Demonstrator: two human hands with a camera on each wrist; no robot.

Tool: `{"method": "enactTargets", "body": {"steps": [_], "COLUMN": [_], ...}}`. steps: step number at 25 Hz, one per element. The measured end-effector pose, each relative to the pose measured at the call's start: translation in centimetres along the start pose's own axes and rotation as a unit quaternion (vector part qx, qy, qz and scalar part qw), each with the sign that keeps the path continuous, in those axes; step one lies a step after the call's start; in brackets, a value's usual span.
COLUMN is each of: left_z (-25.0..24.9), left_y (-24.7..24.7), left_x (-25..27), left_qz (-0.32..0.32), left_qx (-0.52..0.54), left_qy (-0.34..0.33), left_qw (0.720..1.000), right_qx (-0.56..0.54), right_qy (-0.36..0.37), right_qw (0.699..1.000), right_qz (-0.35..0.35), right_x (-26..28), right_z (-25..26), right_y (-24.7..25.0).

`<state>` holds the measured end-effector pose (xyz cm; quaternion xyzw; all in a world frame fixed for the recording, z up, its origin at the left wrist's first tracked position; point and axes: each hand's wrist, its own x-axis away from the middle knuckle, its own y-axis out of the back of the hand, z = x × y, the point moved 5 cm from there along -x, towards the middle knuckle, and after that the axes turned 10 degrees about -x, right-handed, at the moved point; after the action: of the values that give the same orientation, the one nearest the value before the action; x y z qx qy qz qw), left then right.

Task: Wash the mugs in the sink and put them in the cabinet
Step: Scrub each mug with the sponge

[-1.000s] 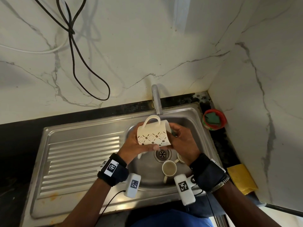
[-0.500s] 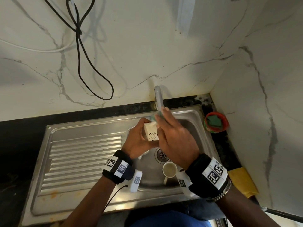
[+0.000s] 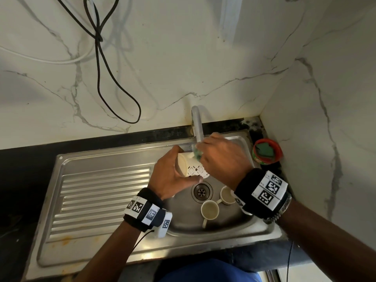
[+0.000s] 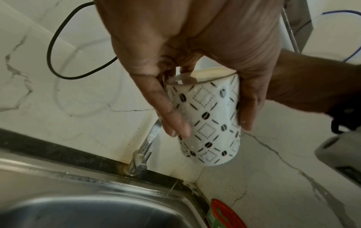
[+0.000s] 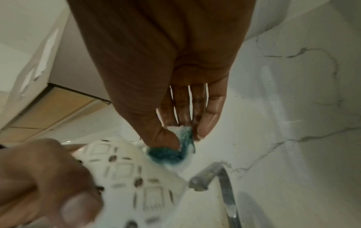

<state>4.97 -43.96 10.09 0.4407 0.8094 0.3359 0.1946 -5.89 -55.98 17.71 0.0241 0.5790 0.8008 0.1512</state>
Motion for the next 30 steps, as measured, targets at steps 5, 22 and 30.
{"method": "enactTargets", "body": {"steps": [5,22,30], "left_z": [0.2,4.0,5.1], "left_y": [-0.3,-2.6,-5.4], "left_x": [0.2,1.5,0.3], "left_qz": [0.012,0.080,0.098], "left_qx": [0.022,0.459,0.563], "left_qy": [0.010,0.219,0.262], "left_qw": [1.000,0.857,0.777], "right_qx": [-0.148,-0.548,-0.413], "right_qy": [-0.122,-0.298,-0.184], "right_qw": [0.978,0.761,0.892], "right_qz": [-0.081,-0.178,0.003], "right_x": [0.6,4.2,3.0], "right_z": [-2.6,-4.7,0.7], "right_y": [-0.4,-4.2,-4.5]}}
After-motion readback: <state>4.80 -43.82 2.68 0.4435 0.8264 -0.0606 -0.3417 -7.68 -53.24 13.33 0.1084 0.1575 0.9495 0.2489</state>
